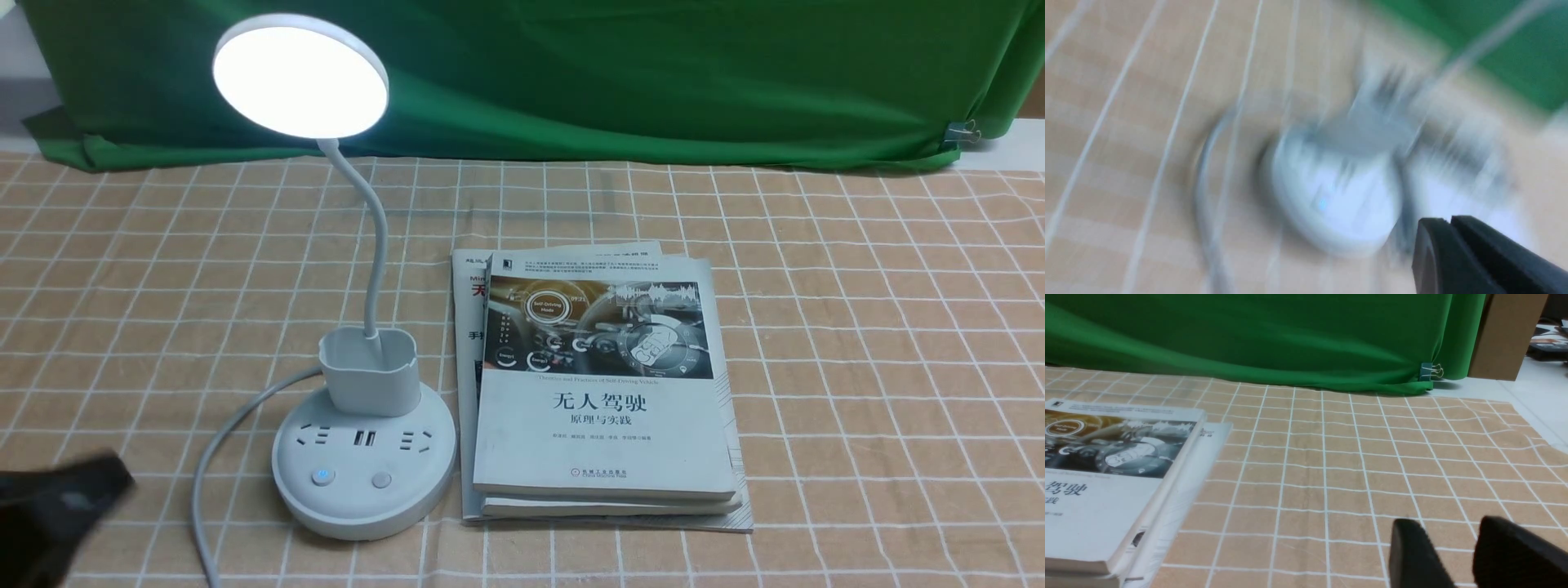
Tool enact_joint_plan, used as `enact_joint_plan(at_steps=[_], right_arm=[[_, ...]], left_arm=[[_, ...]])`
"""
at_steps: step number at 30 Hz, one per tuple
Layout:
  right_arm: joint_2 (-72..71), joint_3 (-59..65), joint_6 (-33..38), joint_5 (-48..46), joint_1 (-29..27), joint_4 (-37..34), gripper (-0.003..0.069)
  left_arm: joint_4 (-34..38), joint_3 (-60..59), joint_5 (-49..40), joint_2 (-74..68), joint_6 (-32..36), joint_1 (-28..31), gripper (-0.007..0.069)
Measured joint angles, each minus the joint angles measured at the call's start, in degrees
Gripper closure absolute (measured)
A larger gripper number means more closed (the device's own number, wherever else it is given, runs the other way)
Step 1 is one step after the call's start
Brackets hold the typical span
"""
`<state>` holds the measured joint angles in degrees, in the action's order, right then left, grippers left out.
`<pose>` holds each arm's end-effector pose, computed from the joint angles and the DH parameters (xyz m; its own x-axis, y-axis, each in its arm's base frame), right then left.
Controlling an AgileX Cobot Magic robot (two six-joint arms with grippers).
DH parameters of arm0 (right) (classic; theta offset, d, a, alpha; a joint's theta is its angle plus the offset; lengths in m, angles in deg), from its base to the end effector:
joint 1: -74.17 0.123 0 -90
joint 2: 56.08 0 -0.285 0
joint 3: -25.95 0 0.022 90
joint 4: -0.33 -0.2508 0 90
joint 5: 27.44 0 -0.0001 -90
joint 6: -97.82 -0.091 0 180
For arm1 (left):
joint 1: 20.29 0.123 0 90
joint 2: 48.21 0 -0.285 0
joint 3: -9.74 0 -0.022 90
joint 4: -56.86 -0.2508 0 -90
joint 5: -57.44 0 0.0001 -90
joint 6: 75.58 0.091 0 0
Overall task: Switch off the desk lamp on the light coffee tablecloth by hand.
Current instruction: 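Press the power button on the round power strip under the lamp with the left gripper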
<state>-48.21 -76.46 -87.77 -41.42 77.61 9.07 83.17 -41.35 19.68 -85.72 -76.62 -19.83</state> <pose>0.0558 0.0000 0.1890 -0.1596 -0.0602 -0.9853 -0.0319 0.9979 -0.0558 0.0974 -0.0240 0.2764 -0.5920 -0.3714 -0.7153 -0.0071 0.8899 -0.4562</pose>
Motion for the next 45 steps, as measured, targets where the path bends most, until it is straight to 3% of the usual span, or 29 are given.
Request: enact_joint_plan(at_steps=[4,5,8,11,15,20,23,29,45], right_arm=[[0.0,0.0,0.0,0.0,0.0,0.0,0.0417],[0.0,0.0,0.0,0.0,0.0,0.0,0.0417],[0.0,0.0,0.0,0.0,0.0,0.0,0.0417],[0.0,0.0,0.0,0.0,0.0,0.0,0.0417],[0.0,0.0,0.0,0.0,0.0,0.0,0.0417],[0.0,0.0,0.0,0.0,0.0,0.0,0.0417],[0.0,0.0,0.0,0.0,0.0,0.0,0.0417],[0.0,0.0,0.0,0.0,0.0,0.0,0.0417],[0.0,0.0,0.0,0.0,0.0,0.0,0.0417]], left_arm=[[-3.7,8.4,-11.9,-13.1,4.0,0.0,0.061],[-4.1,11.2,-14.6,-18.4,7.6,0.0,0.0609],[-3.8,14.4,-16.6,-26.5,14.9,-0.1,0.0609],[-4.2,17.3,-17.1,-34.2,16.7,-1.4,0.0609],[-7.8,21.3,-17.1,-42.0,15.2,-6.9,0.0626],[-13.6,29.5,-17.6,-51.3,8.7,-20.8,0.0633],[-13.7,34.1,-18.8,-55.6,7.4,-24.2,0.0633],[-14.6,40.0,-19.2,-63.6,6.5,-25.2,0.0633],[-17.0,40.9,-16.3,-73.0,6.3,-25.2,0.0633]])
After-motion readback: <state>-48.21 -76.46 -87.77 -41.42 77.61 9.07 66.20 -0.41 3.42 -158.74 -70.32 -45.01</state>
